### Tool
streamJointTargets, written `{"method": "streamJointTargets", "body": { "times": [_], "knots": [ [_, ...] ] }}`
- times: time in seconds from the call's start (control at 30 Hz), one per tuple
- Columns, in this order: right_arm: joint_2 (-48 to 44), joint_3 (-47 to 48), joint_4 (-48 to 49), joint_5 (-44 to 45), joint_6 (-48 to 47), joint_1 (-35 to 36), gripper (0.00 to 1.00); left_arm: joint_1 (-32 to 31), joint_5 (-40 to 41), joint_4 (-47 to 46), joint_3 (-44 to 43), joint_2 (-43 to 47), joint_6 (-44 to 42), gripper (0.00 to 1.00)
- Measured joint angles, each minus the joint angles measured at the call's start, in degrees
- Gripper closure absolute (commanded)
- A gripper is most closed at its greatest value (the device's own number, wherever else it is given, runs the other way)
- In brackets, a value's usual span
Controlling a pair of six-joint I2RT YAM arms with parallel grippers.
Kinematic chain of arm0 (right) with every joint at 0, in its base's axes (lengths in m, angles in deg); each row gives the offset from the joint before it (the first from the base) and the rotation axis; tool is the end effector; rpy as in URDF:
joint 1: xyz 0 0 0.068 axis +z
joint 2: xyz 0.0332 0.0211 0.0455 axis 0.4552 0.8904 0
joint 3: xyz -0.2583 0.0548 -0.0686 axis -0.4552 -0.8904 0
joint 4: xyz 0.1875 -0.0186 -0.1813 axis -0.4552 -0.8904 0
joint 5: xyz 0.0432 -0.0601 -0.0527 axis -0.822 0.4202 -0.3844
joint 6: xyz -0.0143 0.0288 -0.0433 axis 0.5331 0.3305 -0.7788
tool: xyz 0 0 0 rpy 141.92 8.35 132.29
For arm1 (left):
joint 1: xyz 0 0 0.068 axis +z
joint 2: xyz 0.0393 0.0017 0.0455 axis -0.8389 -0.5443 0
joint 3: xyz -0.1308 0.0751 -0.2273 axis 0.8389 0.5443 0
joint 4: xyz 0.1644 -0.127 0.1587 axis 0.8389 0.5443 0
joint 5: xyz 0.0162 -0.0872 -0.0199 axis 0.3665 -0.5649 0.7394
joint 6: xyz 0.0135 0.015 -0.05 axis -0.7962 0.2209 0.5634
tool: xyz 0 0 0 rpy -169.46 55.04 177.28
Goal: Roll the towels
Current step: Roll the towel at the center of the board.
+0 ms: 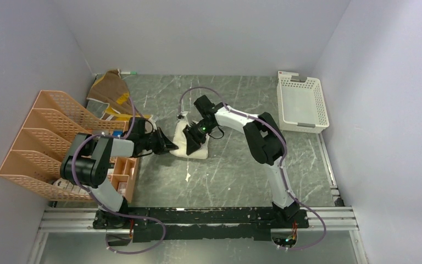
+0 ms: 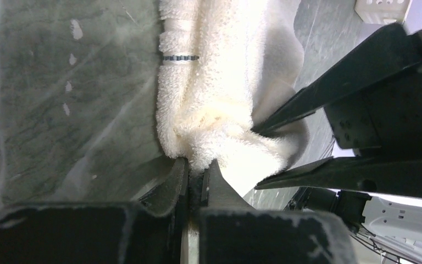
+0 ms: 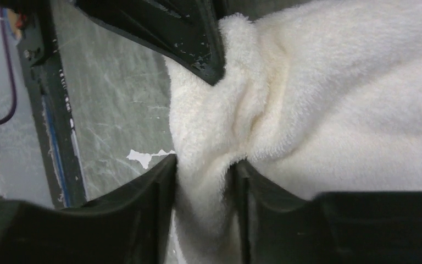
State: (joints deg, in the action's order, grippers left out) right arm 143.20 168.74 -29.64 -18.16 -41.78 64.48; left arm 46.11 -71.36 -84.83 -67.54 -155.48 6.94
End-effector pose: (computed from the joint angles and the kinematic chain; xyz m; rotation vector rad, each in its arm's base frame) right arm 0.3408 0.2953 0.1416 -1.4188 2.2888 1.3269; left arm 0.2756 -0.0756 0.1131 -0.2957 2.4635 -1.2033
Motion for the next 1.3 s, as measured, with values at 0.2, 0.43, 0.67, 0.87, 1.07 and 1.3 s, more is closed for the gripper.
{"method": "streamJointTargets", "body": {
  "times": [0.2, 0.43, 0.67, 0.87, 1.07, 1.3],
  "knots": [
    [-9.6, -4.5, 4.7, 18.1, 5.0, 0.6, 0.28, 0.0, 0.4, 0.4, 0.1, 0.1, 0.0, 0.93],
    [-29.2, -17.2, 20.3, 53.4, 2.6, 11.6, 0.27, 0.0, 0.5, 2.4, -0.8, 0.1, 0.0, 0.93],
    [-28.5, -29.1, 28.1, 68.2, -5.4, 28.8, 0.27, 0.0, 0.2, 4.1, -1.9, -0.5, -0.1, 0.93],
    [-22.7, -30.0, 28.4, 73.8, -7.8, 29.3, 0.26, 0.0, -0.8, 4.0, -2.2, -1.1, -0.2, 0.93],
    [-17.5, -29.1, 32.3, 80.5, -10.1, 29.9, 0.27, 0.4, -2.0, 3.4, -2.3, -1.6, -0.2, 0.93],
    [-14.1, -27.7, 37.2, 84.3, -11.7, 29.9, 0.42, 0.4, -2.2, 3.4, -2.3, -1.6, -0.2, 0.93]
  ]
}}
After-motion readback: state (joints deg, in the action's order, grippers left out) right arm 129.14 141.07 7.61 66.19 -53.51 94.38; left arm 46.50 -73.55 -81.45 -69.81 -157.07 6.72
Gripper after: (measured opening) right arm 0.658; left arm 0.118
